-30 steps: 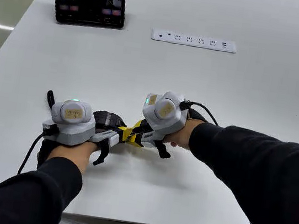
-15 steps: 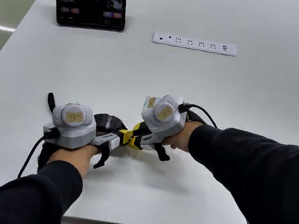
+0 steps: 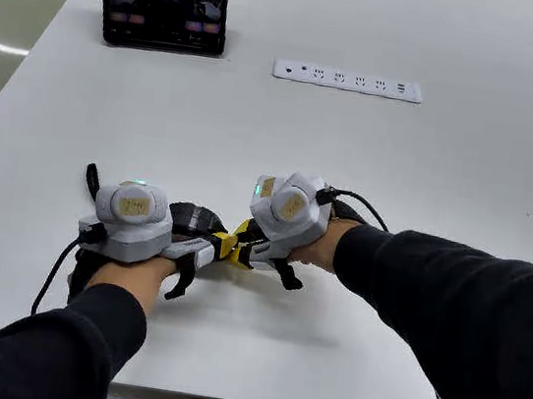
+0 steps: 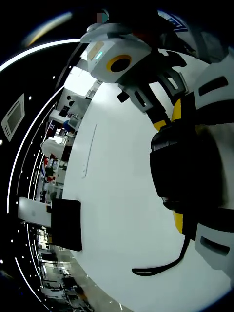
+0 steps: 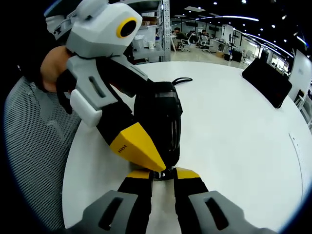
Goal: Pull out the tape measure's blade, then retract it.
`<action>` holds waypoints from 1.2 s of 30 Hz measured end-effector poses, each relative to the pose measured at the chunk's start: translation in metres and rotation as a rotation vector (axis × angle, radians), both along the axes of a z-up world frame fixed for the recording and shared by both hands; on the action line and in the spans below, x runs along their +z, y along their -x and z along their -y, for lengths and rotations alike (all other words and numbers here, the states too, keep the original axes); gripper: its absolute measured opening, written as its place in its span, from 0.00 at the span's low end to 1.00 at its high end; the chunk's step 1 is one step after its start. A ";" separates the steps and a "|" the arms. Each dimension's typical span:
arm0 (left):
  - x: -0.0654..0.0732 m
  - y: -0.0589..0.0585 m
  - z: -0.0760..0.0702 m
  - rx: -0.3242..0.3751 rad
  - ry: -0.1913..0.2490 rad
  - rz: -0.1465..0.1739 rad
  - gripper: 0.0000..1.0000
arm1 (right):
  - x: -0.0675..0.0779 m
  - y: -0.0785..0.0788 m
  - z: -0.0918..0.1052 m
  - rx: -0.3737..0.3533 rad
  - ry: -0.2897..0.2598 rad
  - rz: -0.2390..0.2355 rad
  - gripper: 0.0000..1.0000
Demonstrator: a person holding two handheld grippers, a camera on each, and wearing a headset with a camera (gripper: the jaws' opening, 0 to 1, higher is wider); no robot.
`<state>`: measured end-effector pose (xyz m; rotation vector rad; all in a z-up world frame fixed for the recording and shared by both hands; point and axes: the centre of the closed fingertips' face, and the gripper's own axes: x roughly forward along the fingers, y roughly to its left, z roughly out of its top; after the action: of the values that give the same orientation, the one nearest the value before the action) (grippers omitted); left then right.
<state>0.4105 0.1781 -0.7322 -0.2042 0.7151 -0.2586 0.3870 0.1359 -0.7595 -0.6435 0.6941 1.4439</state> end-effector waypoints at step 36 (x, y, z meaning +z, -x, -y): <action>0.038 0.031 -0.012 -0.337 0.054 0.074 1.00 | 0.058 -0.015 0.084 -0.293 -0.125 0.032 0.60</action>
<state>0.3790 0.1900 -0.6943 -0.1234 0.6678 -0.6042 0.4017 0.0520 -0.7011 -0.4464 0.6386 1.1927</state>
